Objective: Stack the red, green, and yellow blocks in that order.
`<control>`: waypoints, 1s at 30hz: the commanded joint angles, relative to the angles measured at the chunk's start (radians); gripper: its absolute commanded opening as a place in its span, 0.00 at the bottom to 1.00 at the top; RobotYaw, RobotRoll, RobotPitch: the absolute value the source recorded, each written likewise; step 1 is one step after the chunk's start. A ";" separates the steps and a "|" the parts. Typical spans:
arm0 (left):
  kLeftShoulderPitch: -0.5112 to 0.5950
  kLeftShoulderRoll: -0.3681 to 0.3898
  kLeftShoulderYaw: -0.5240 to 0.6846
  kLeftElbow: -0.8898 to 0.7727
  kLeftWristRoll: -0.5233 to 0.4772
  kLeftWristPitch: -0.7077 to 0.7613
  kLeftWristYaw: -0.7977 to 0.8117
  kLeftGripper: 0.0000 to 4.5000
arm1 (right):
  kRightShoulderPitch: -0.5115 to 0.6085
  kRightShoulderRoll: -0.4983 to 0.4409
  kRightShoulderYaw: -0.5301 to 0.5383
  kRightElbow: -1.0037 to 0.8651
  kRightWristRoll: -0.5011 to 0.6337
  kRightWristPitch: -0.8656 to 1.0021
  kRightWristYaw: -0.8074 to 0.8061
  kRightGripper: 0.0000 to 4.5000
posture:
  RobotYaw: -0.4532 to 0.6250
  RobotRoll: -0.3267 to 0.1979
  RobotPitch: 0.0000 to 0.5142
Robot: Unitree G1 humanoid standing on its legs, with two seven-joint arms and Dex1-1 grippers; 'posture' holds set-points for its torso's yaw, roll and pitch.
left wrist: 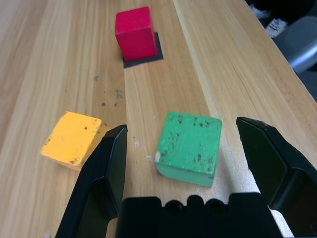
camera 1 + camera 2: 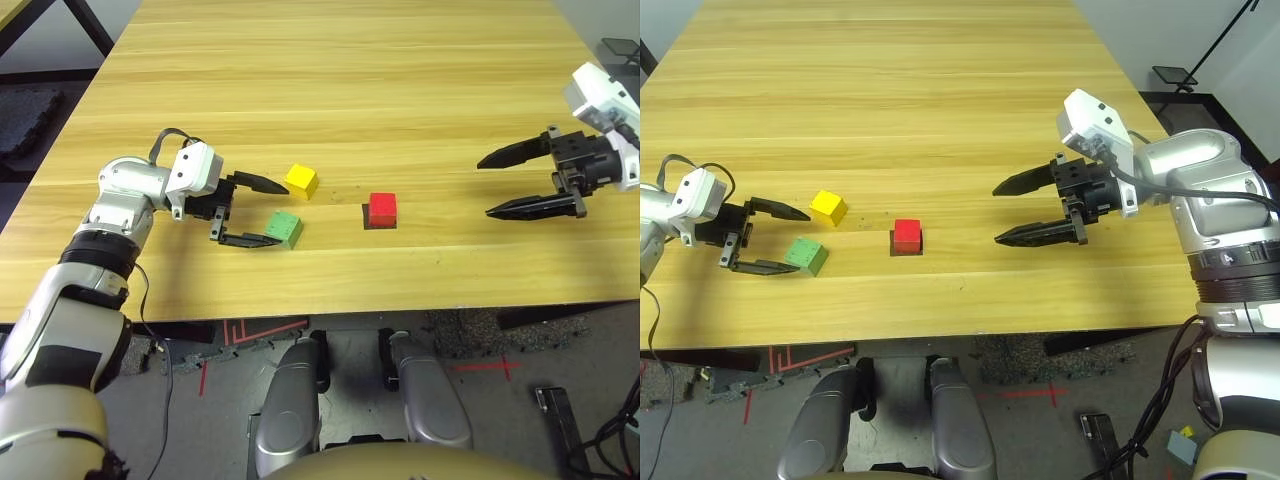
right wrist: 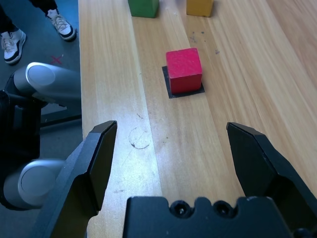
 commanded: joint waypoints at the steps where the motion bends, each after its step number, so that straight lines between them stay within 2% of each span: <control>1: -0.018 0.001 -0.035 0.039 -0.003 -0.037 -0.008 1.00 | 0.013 0.006 -0.024 -0.024 -0.001 0.012 -0.005 0.99 | 0.56 0.67 0.39; 7: -0.033 -0.014 -0.058 0.079 0.004 -0.066 -0.008 1.00 | 0.029 0.015 -0.037 -0.051 -0.002 0.025 -0.020 0.99 | 0.56 0.67 0.39; 19: -0.027 -0.080 -0.019 0.153 0.049 -0.110 -0.008 1.00 | 0.043 0.017 -0.043 -0.075 -0.004 0.040 -0.033 0.99 | 0.55 0.65 0.41; 29: -0.024 -0.092 -0.001 0.176 0.078 -0.115 -0.008 1.00 | 0.053 0.025 -0.039 -0.078 -0.008 0.039 -0.044 0.99 | 0.55 0.65 0.42; 30: -0.024 -0.095 0.001 0.181 0.083 -0.119 -0.008 0.96 | 0.052 0.028 -0.038 -0.078 -0.009 0.039 -0.046 1.00 | 0.55 0.65 0.43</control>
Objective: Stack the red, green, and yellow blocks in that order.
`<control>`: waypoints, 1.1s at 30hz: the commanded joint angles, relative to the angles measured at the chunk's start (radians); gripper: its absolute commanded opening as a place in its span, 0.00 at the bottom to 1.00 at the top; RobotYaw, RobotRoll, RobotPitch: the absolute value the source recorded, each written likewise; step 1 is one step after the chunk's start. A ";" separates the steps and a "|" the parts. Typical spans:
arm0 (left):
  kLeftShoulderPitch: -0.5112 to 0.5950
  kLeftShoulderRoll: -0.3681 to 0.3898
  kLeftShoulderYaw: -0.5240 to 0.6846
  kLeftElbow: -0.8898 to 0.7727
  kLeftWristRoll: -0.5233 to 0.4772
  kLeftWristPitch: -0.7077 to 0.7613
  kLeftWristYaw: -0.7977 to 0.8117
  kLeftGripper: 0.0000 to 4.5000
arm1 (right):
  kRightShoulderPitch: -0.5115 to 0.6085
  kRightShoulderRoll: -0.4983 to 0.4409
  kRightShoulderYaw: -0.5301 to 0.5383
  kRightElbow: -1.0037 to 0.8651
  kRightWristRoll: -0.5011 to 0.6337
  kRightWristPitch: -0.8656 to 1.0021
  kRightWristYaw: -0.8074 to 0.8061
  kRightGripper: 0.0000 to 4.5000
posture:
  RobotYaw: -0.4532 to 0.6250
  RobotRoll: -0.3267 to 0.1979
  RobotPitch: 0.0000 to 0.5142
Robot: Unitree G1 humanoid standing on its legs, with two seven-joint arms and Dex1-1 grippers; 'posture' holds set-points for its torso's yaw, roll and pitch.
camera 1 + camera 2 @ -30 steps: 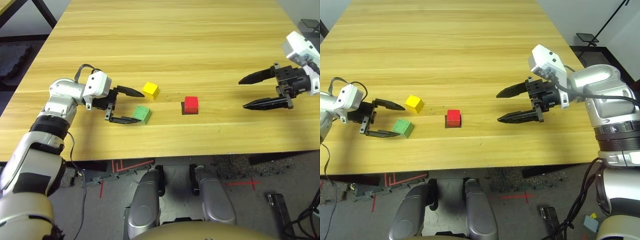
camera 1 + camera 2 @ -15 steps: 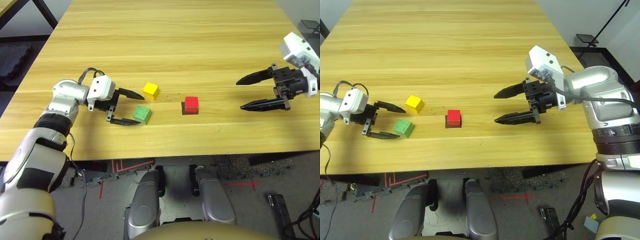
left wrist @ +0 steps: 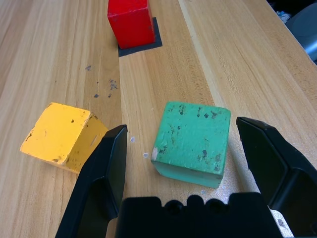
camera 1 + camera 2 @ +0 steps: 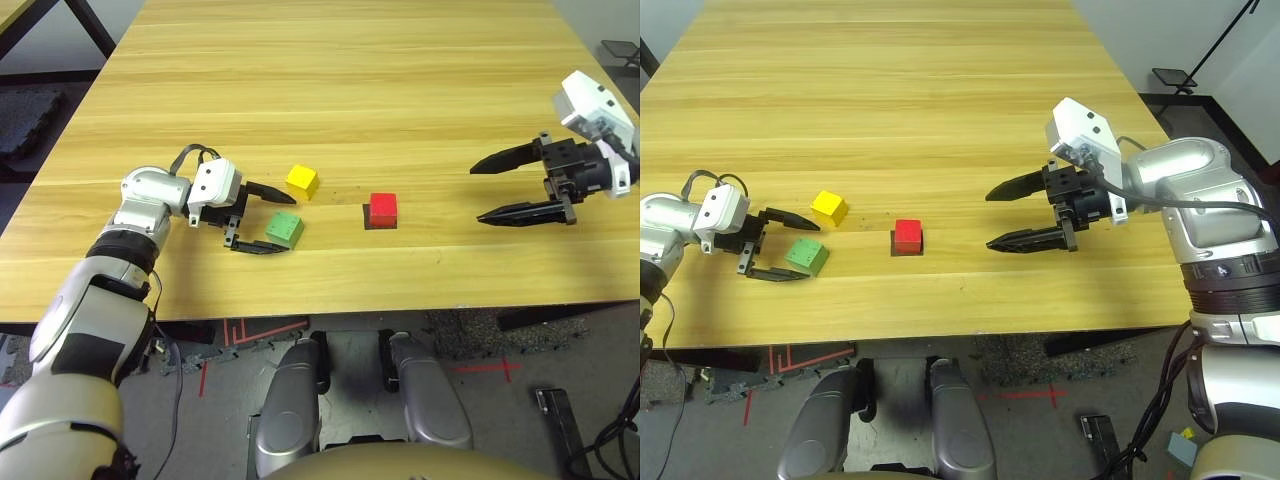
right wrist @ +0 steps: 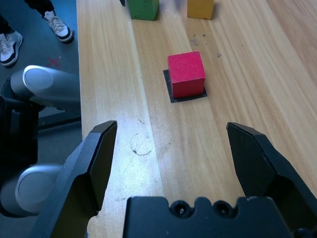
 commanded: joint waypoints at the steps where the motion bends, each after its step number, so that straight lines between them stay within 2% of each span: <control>1: 0.001 -0.009 0.008 0.024 0.031 -0.019 -0.008 0.91 | 0.012 0.007 -0.013 -0.014 -0.003 0.000 -0.004 1.00 | 0.55 0.65 0.43; 7: -0.001 -0.015 0.006 0.044 0.060 -0.041 -0.008 0.49 | 0.010 0.014 -0.015 -0.016 -0.002 0.001 -0.010 1.00 | 0.55 0.65 0.44; 8: 0.000 -0.015 0.006 0.046 0.063 -0.042 -0.008 0.47 | 0.013 0.013 -0.016 -0.018 -0.001 0.001 -0.010 1.00 | 0.55 0.65 0.44; 14: -0.015 -0.014 0.019 0.068 0.089 -0.051 -0.008 0.47 | 0.021 0.014 -0.021 -0.024 0.001 0.002 -0.019 1.00 | 0.54 0.66 0.44; 19: -0.062 -0.032 0.136 0.023 0.041 0.120 -0.008 0.47 | 0.037 0.017 -0.023 -0.027 0.000 -0.006 -0.029 1.00 | 0.55 0.68 0.44; 25: -0.059 -0.044 0.245 -0.224 0.059 0.315 0.024 0.47 | 0.033 0.027 -0.030 -0.014 0.004 -0.009 -0.033 1.00 | 0.56 0.71 0.43; 29: -0.027 -0.065 0.260 -0.415 0.108 0.445 0.117 0.47 | 0.029 0.025 -0.035 -0.016 0.011 -0.004 -0.019 1.00 | 0.56 0.72 0.43; 33: 0.008 -0.101 0.261 -0.583 0.114 0.582 0.170 0.47 | 0.030 0.017 -0.041 -0.011 0.007 -0.013 -0.003 1.00 | 0.56 0.72 0.43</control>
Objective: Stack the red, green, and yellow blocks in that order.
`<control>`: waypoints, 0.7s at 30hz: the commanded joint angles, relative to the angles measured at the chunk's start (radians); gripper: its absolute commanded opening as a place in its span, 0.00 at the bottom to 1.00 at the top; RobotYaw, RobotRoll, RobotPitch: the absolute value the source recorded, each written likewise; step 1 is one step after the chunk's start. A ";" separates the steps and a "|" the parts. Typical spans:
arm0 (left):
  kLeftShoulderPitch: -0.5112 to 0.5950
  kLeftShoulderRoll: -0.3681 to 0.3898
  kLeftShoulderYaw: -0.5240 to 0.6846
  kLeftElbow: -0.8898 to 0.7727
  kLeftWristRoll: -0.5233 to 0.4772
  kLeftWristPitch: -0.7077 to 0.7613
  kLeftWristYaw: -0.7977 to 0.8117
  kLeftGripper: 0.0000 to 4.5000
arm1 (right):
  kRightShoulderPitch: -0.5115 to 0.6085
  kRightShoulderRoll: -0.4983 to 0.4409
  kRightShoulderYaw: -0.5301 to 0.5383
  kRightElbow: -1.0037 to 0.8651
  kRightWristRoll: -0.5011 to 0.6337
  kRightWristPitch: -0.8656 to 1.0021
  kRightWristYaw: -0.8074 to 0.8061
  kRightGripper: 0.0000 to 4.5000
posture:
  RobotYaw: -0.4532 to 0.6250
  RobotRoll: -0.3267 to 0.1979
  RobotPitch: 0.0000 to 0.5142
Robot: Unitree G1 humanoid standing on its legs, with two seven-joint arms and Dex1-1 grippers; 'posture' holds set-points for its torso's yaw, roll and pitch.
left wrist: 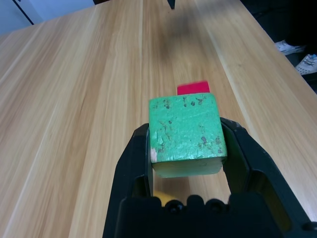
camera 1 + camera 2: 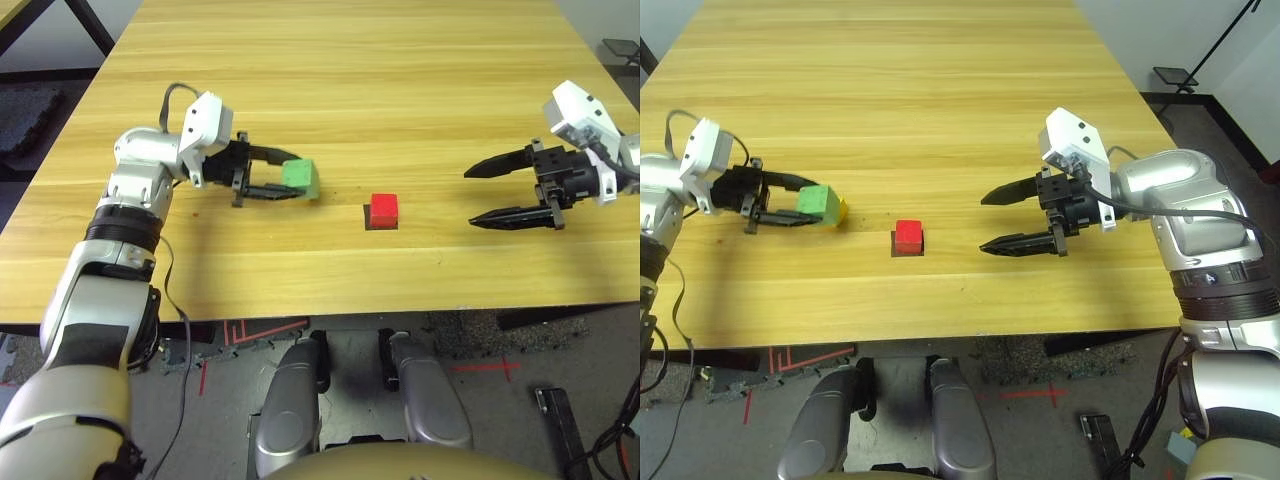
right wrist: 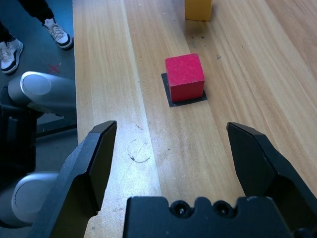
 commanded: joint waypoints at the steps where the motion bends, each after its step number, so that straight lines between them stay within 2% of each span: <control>1: 0.040 -0.029 0.003 -0.133 0.011 0.111 0.042 0.47 | -0.001 -0.016 -0.026 -0.001 0.006 -0.013 0.020 1.00 | 0.56 0.73 0.43; 11: 0.027 -0.139 -0.022 -0.150 0.115 0.232 0.165 0.47 | 0.065 -0.010 -0.067 -0.071 0.029 0.004 0.008 1.00 | 0.54 0.74 0.43; 15: 0.037 -0.145 -0.061 -0.153 0.140 0.264 0.098 0.47 | 0.075 -0.010 -0.077 -0.086 0.034 0.014 -0.006 1.00 | 0.54 0.75 0.43; 21: 0.033 -0.169 -0.079 -0.134 0.184 0.239 0.087 0.47 | 0.093 -0.014 -0.085 -0.107 0.050 0.028 -0.017 1.00 | 0.53 0.74 0.44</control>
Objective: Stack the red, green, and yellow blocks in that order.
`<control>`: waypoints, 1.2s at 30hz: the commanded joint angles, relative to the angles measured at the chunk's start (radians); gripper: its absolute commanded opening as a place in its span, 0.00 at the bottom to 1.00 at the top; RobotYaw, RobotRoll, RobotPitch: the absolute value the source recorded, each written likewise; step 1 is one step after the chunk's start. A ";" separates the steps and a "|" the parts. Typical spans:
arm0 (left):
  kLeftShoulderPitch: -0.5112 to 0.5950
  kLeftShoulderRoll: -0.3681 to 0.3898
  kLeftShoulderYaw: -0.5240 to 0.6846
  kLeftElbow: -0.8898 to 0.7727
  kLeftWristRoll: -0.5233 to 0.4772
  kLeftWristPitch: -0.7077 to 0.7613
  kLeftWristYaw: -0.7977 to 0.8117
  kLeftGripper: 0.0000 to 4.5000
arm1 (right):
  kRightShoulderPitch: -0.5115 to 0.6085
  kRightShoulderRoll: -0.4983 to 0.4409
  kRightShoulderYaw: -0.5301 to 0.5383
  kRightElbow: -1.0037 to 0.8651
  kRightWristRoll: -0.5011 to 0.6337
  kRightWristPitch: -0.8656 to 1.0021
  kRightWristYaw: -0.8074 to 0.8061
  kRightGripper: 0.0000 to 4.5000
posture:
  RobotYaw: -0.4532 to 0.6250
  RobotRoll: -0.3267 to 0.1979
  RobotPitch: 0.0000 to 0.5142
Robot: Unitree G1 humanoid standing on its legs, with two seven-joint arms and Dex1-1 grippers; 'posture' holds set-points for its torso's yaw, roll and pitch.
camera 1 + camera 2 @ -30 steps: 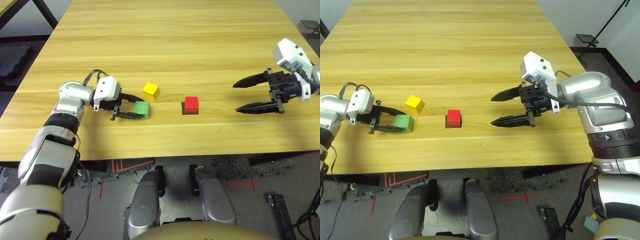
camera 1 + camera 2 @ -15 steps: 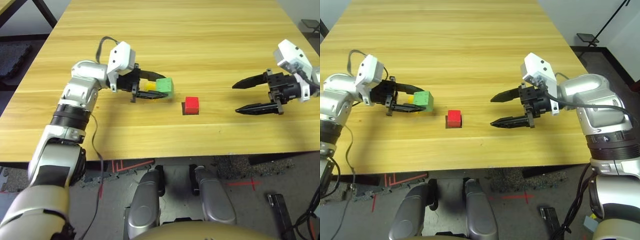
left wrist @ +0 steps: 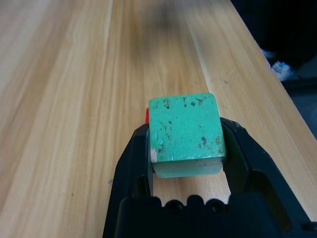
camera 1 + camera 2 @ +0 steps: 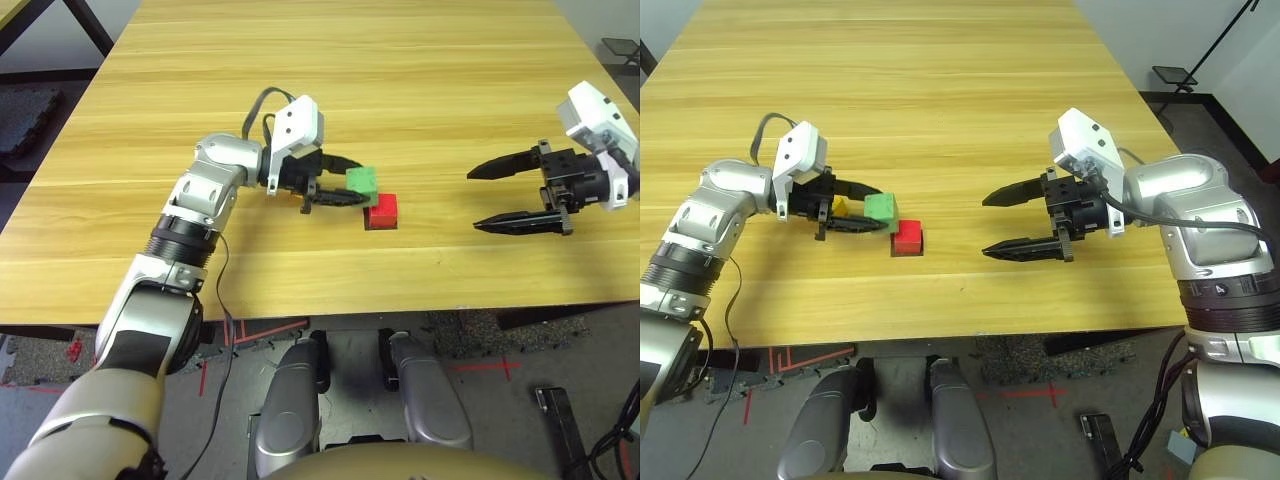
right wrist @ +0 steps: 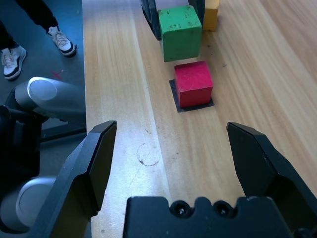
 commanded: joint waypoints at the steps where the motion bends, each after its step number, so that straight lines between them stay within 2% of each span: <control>1: -0.003 -0.021 -0.014 0.010 0.026 -0.010 -0.004 0.47 | 0.020 -0.010 -0.019 -0.030 0.017 0.011 -0.009 1.00 | 0.53 0.75 0.44; 12: -0.048 -0.086 0.007 0.038 0.052 0.028 0.062 0.47 | 0.035 -0.003 -0.022 -0.041 0.024 0.018 -0.019 1.00 | 0.53 0.75 0.44; 36: -0.073 -0.153 0.006 0.109 0.085 0.016 0.087 0.47 | 0.054 0.003 -0.025 -0.073 0.043 0.035 -0.045 1.00 | 0.52 0.75 0.47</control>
